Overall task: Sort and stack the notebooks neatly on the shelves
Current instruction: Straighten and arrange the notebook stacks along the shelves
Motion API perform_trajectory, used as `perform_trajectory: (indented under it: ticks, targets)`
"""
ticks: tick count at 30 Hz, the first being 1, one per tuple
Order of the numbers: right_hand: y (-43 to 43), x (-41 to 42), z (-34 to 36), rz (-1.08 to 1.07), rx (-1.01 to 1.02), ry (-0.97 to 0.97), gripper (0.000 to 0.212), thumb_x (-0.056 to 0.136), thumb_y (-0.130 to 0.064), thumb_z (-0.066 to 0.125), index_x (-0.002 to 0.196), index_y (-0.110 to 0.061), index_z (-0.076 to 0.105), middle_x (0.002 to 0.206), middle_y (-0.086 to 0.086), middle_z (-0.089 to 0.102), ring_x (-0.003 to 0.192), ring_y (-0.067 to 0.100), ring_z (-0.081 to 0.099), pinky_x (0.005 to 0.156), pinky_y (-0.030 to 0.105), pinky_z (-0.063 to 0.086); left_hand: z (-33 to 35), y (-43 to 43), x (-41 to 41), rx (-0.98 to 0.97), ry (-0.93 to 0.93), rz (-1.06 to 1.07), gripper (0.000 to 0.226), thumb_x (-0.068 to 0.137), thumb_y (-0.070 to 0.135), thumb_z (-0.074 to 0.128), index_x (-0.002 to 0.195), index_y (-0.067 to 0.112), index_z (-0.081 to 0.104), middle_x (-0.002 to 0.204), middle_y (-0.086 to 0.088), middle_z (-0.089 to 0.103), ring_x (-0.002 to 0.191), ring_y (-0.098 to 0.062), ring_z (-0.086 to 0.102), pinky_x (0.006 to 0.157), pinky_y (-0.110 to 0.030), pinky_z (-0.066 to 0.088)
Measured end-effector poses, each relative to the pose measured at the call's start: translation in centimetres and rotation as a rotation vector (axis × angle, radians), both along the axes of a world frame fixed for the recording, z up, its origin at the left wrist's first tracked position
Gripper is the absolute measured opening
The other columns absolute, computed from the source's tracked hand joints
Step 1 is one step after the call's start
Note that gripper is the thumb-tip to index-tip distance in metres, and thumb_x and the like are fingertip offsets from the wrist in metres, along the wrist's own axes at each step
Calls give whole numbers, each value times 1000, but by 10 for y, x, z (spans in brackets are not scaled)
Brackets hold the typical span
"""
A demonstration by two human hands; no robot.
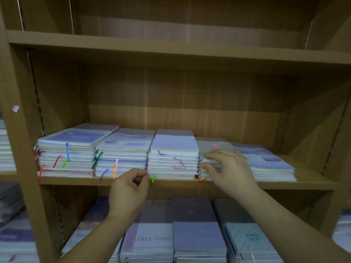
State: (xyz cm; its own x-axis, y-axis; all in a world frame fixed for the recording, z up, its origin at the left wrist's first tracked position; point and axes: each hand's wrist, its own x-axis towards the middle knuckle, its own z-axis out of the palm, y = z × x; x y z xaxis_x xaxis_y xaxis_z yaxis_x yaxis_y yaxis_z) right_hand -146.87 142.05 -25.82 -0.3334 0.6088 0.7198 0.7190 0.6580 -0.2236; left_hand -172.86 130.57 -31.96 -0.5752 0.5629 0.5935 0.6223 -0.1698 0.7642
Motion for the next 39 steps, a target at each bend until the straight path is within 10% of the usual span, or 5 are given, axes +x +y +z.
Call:
perform_trajectory:
  ticks: [14,18,23,31,39]
  targets:
    - [4,117,-10,-264,-45,99,43,81,-45,77,119,-25,75,135,13,62,126,34,55,106,56,43,30,-1,114,-39,210,-410,1,83,30,69,84,29,69,72,14,67,61,-6,61,61,-25,53]
    - [11,151,-15,-299,-238,179,56,89,-55,68,141,-39,56,160,10,36,147,28,32,116,45,32,21,36,177,-182,334,-600,34,81,43,63,112,30,70,81,18,68,65,-5,63,69,-34,57]
    - [25,187,-22,-196,-445,265,61,87,-55,70,144,-42,52,143,2,52,129,19,49,100,34,44,9,67,228,-299,216,-715,78,84,40,68,156,30,38,80,15,67,63,0,60,69,-23,51]
    - [35,203,-22,-225,-441,330,54,86,-51,74,137,-46,57,127,-13,66,117,9,60,92,27,45,-6,79,243,-150,-27,-656,59,93,11,69,149,20,51,70,2,65,59,3,50,65,-15,44]
    - [35,195,-24,-213,-427,331,67,89,-57,67,148,-33,48,137,-11,60,124,12,56,100,42,52,-18,71,264,-169,-243,-800,86,92,5,68,157,37,23,81,6,70,59,-2,49,65,-18,44]
